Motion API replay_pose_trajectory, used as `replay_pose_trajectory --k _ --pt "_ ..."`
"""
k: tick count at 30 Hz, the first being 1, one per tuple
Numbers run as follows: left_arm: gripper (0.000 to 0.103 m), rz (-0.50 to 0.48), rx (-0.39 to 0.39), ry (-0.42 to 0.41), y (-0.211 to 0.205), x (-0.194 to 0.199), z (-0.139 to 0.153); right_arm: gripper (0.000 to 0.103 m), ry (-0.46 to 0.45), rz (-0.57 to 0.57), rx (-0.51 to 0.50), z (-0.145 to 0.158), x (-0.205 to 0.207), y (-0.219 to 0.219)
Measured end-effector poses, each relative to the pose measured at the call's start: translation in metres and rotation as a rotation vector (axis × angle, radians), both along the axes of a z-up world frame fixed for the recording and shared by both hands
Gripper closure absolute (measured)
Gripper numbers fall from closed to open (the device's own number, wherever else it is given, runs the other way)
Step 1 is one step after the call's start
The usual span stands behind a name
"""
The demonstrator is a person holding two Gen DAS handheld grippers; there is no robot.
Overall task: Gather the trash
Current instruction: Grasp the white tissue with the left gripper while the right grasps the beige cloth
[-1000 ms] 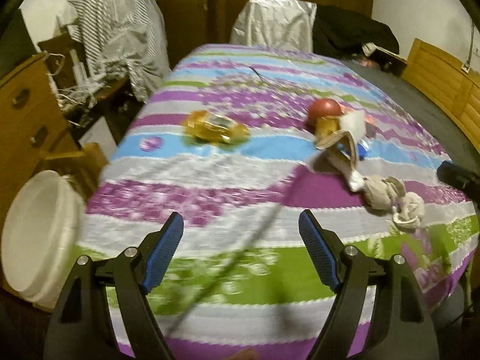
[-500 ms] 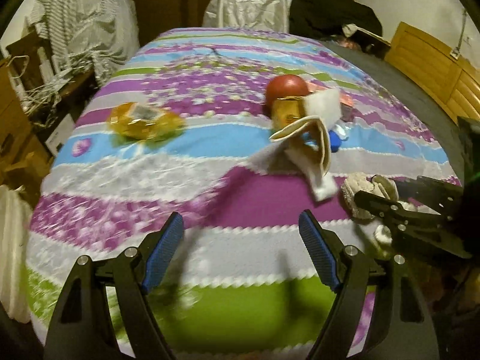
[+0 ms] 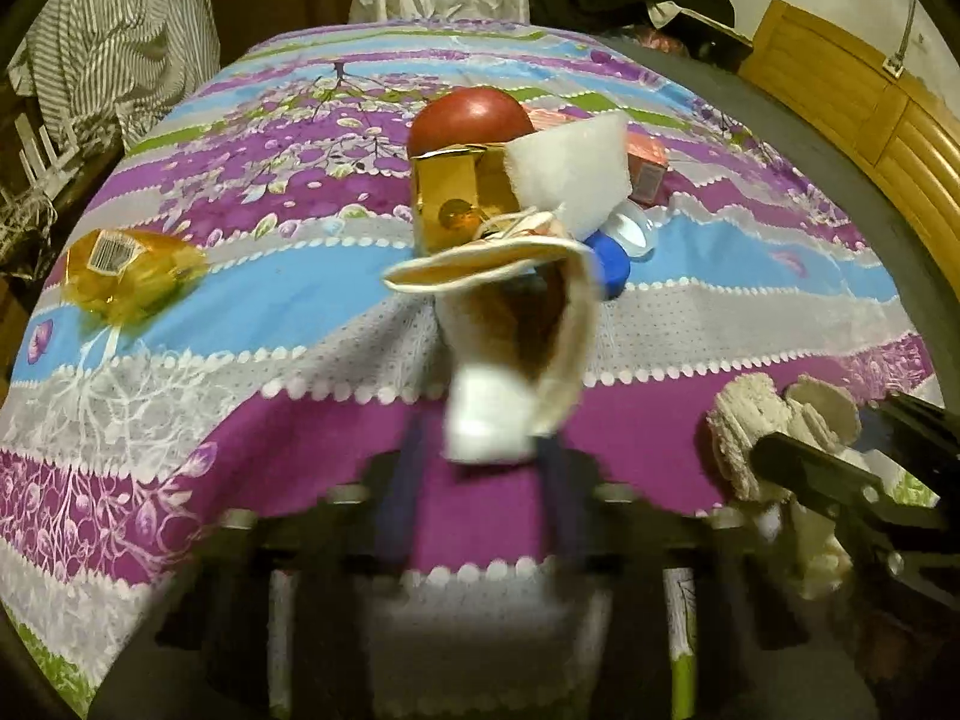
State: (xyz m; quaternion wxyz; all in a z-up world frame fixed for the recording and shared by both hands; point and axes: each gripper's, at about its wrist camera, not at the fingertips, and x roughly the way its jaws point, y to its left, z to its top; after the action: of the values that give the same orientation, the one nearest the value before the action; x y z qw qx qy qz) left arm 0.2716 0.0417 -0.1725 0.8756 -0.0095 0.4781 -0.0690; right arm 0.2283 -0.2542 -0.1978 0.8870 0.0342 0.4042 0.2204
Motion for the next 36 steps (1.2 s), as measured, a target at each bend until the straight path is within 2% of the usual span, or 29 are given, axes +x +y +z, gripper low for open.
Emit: replay_pose_trajectory --k 4,10,14,15,17,18,19,21,23,26,29,31,32,36 --pt "0.08 -0.027 -0.013 0.013 0.016 -0.022 0.004 0.064 -0.008 0.016 0.016 0.004 -0.007 0.003" --pt "0.08 -0.076 -0.024 0.046 0.048 -0.084 0.007 0.064 -0.015 0.116 0.014 0.014 -0.028 0.031" --pt "0.079 -0.067 -0.015 0.028 0.065 -0.117 0.014 0.064 -0.008 0.184 -0.022 0.016 -0.043 0.055" --pt "0.077 -0.054 -0.009 0.021 0.069 -0.12 0.016 0.064 -0.009 0.189 -0.045 0.015 -0.045 0.059" --pt "0.062 -0.034 -0.004 0.015 0.071 -0.119 0.018 0.062 -0.01 0.189 -0.071 0.012 -0.045 0.063" --pt "0.049 -0.022 0.002 0.001 0.071 -0.117 0.02 0.061 -0.002 0.187 -0.075 0.013 -0.043 0.065" --pt "0.045 -0.019 0.003 -0.012 0.071 -0.114 0.021 0.057 0.003 0.192 -0.084 0.012 -0.042 0.066" --pt "0.042 -0.021 -0.004 -0.013 0.067 -0.106 0.022 0.054 0.012 0.207 -0.114 0.011 -0.04 0.07" --pt "0.041 -0.022 0.024 -0.003 0.062 -0.096 0.017 0.054 0.016 0.217 -0.136 0.008 -0.037 0.074" --pt "0.043 0.006 0.046 0.035 0.064 -0.083 0.003 0.054 0.015 0.224 -0.162 0.004 -0.034 0.077" --pt "0.055 0.035 0.074 0.026 0.064 -0.083 0.001 0.053 0.009 0.234 -0.185 0.002 -0.036 0.078" --pt "0.073 0.058 0.086 0.015 0.066 -0.086 0.002 0.054 0.001 0.239 -0.197 0.001 -0.037 0.079" --pt "0.078 0.064 0.086 0.011 0.067 -0.088 0.002 0.057 -0.009 0.233 -0.196 0.002 -0.038 0.078" --pt "0.08 0.076 0.097 -0.035 0.062 -0.102 0.01 0.062 -0.066 0.196 -0.181 0.007 -0.052 0.075"
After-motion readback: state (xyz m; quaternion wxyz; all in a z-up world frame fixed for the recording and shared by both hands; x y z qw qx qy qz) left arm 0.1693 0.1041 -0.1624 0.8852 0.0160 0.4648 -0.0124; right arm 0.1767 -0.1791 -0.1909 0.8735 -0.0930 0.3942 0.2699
